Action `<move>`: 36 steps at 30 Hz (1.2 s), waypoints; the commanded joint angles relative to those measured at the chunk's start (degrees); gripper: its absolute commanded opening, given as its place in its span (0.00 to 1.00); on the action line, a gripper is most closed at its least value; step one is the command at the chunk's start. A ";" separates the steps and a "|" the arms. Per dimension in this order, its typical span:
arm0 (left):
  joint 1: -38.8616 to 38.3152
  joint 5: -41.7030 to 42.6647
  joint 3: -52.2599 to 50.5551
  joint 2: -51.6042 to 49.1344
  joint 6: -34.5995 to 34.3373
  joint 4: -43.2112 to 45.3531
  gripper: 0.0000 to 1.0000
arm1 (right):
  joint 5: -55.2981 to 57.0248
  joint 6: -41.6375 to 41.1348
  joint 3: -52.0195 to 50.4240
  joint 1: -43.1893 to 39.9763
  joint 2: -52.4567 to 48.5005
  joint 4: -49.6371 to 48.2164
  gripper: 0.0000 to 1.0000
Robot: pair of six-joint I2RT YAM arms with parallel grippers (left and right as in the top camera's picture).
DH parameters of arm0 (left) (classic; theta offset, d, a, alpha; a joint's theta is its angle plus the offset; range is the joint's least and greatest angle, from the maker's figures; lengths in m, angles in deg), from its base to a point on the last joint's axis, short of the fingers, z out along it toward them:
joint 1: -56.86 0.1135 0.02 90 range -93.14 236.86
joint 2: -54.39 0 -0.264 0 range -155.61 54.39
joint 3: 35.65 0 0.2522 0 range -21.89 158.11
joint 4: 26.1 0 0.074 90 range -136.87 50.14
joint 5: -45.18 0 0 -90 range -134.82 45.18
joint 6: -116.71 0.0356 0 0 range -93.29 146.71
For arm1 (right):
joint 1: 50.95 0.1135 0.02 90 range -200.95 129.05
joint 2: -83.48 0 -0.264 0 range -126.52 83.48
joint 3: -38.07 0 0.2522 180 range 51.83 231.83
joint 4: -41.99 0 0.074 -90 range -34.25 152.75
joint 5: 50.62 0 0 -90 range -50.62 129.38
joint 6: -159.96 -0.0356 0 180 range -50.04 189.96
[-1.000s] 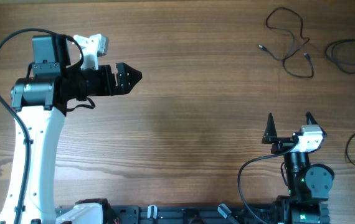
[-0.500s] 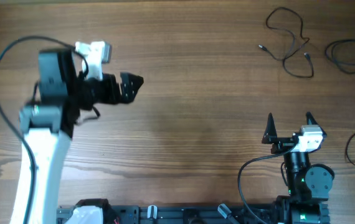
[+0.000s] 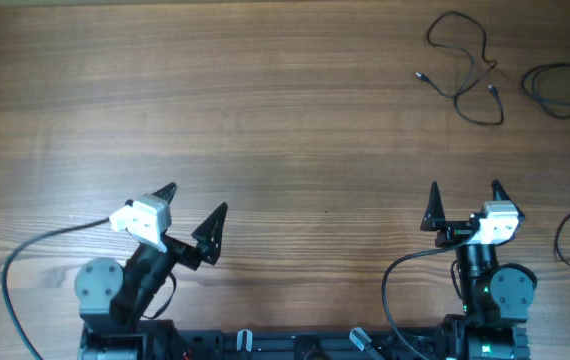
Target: Untangle cables
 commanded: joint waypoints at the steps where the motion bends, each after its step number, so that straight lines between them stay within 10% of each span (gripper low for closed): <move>1: 1.14 -4.24 -3.06 5.20 -2.86 0.22 1.00 | 0.70 1.01 -0.07 0.22 0.57 -0.11 1.00; 36: 0.87 -17.68 -16.61 10.95 4.98 11.19 1.00 | 0.68 0.98 -0.07 0.22 0.57 -0.11 1.00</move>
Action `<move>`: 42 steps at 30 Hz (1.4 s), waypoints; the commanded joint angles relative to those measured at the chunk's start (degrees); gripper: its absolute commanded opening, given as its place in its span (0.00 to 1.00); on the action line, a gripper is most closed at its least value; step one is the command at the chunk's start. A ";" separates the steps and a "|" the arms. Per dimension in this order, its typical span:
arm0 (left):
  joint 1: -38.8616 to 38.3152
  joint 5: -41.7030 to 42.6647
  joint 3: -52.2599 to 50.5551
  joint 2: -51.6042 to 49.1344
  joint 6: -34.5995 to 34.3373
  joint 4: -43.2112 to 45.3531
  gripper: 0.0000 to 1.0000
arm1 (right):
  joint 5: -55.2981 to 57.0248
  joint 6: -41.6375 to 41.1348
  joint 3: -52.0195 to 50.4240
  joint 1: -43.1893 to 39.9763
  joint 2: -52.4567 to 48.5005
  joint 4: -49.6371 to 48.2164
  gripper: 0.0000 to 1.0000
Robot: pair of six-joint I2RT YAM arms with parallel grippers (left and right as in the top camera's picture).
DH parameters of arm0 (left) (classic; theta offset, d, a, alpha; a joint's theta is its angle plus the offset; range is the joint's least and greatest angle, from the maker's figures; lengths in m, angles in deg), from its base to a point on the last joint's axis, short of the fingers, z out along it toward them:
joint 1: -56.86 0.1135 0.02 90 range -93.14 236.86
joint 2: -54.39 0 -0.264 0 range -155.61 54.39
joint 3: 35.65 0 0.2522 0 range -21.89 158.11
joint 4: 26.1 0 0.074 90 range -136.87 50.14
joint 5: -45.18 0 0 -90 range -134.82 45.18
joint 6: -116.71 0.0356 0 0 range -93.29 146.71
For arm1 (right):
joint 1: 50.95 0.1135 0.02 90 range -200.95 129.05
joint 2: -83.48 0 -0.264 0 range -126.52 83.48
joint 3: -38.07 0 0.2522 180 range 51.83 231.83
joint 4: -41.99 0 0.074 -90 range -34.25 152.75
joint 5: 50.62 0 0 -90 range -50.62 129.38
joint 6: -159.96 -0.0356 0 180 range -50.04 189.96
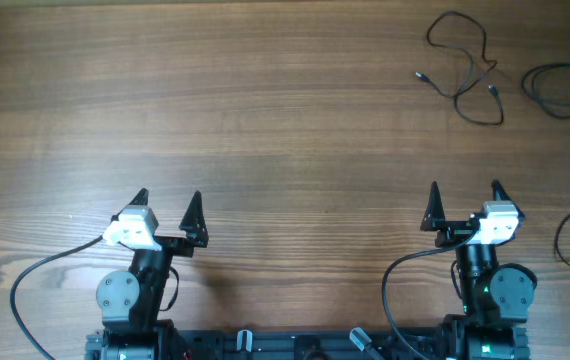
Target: Untangle cables
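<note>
Two thin black cables lie at the table's far right corner in the overhead view: one loose cable (pixel 462 68) with small plugs, and a coiled loop (pixel 563 88) beside it near the right edge. Both cables rest well apart from the arms. My left gripper (pixel 168 203) stands open near the front left, fingers pointing away from the base, nothing between them. At the front right, my right gripper (pixel 464 193) is open too and holds nothing.
Another black cable loop shows at the right edge, close to the right arm. Each arm's own supply cable (pixel 35 268) trails by its base. The wooden table (pixel 265 110) spreads between the arms and the cables.
My left arm has turned: its gripper was angled to the right, and now it points straight ahead and sits a little further left. The right arm and cables have not moved.
</note>
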 commanded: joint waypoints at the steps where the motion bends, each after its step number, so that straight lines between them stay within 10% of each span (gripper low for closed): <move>1: -0.37 -0.24 -0.72 0.63 6.23 0.22 1.00 | 0.68 1.01 -0.07 0.22 0.57 -0.09 1.00; 42: -2.43 -1.60 -0.72 0.63 10.47 0.37 1.00 | 0.68 0.98 -0.07 0.22 0.57 -0.09 1.00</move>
